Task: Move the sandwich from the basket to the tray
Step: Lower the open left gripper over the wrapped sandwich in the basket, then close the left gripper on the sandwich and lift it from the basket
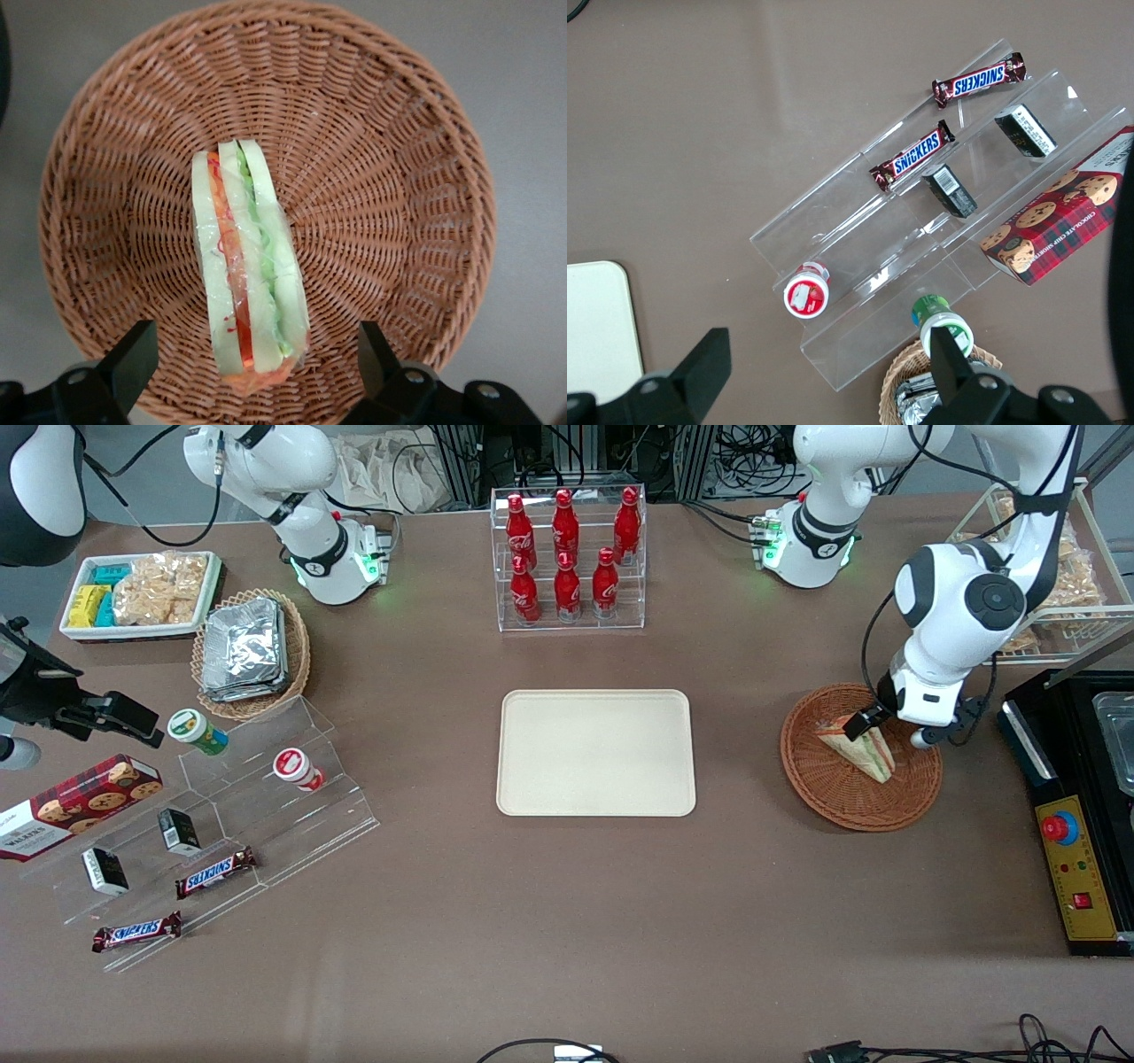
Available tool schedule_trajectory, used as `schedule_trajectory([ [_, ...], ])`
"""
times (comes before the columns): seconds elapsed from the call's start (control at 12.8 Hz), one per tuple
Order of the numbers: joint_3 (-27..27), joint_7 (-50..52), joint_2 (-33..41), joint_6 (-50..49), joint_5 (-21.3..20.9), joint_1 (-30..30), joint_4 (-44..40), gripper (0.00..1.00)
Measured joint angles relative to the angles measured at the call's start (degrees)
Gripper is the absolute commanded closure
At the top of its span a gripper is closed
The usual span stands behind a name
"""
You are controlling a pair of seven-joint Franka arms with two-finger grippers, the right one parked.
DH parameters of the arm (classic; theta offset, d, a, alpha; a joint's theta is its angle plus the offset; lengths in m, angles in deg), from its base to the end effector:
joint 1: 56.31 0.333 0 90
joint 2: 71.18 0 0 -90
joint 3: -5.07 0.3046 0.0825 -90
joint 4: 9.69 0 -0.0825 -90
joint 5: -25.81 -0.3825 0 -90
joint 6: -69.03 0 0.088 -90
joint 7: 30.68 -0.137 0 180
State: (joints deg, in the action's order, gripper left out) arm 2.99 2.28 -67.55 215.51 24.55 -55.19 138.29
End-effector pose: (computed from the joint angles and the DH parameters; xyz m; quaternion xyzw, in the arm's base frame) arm 0.4460 -0.0072 0.2458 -0.9635 -0.2669 -0.0199 0.0017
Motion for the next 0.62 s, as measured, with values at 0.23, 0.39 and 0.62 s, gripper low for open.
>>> schedule_trajectory([
  [0.23,0.0,0.4,-2.3,4.3,0.0,0.0,1.3,0.00],
  [0.39,0.0,0.5,-4.2,6.8,0.0,0.0,1.5,0.00],
  [0.62,0.0,0.5,-6.7,9.5,0.0,0.0,1.5,0.10],
])
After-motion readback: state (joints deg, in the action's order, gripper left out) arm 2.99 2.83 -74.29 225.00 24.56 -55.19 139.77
